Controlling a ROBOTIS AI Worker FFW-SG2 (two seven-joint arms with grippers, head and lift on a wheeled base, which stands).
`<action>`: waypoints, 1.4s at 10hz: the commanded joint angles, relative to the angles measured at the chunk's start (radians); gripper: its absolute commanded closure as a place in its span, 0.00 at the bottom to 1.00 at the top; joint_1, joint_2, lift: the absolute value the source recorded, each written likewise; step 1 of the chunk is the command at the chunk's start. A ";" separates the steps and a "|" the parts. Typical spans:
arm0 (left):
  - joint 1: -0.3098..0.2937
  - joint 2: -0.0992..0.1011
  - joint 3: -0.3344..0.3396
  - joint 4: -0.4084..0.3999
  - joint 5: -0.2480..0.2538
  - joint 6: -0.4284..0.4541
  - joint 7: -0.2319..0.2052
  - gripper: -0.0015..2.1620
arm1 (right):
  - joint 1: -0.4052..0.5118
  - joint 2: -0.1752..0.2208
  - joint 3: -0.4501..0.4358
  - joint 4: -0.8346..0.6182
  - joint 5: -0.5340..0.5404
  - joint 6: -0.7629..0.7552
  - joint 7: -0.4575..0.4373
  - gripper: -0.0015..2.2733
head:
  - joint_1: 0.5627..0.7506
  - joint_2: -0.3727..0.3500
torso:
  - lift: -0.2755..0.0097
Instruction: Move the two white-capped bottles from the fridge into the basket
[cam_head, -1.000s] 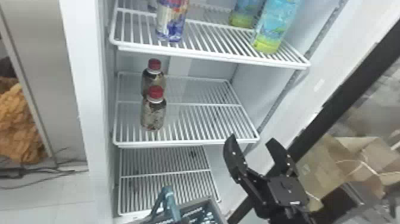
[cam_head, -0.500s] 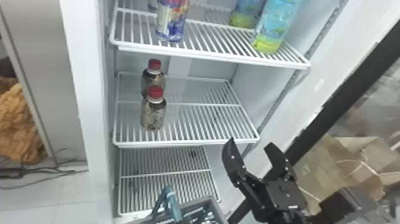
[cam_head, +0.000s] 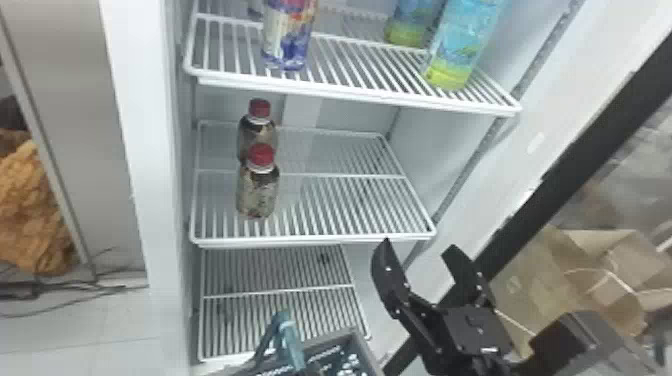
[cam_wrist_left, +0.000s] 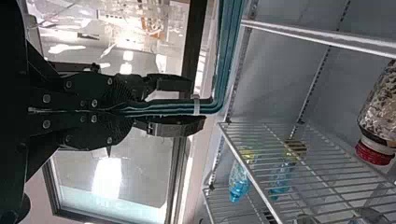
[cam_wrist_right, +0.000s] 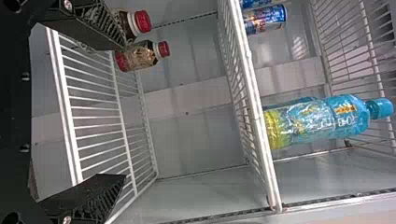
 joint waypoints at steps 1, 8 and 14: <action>0.000 0.000 0.001 -0.002 -0.002 0.000 0.000 0.52 | 0.000 -0.001 0.000 0.000 0.000 0.000 0.001 0.03 | 0.70 0.03 | 0.05; 0.002 0.000 0.003 0.000 -0.002 0.000 0.000 0.52 | 0.000 -0.001 0.000 0.000 -0.002 0.000 0.001 0.03 | 0.70 0.03 | 0.05; 0.004 0.000 0.003 0.000 0.000 0.000 0.000 0.52 | 0.000 -0.001 0.000 0.000 -0.004 -0.007 0.001 0.03 | 0.70 0.03 | 0.05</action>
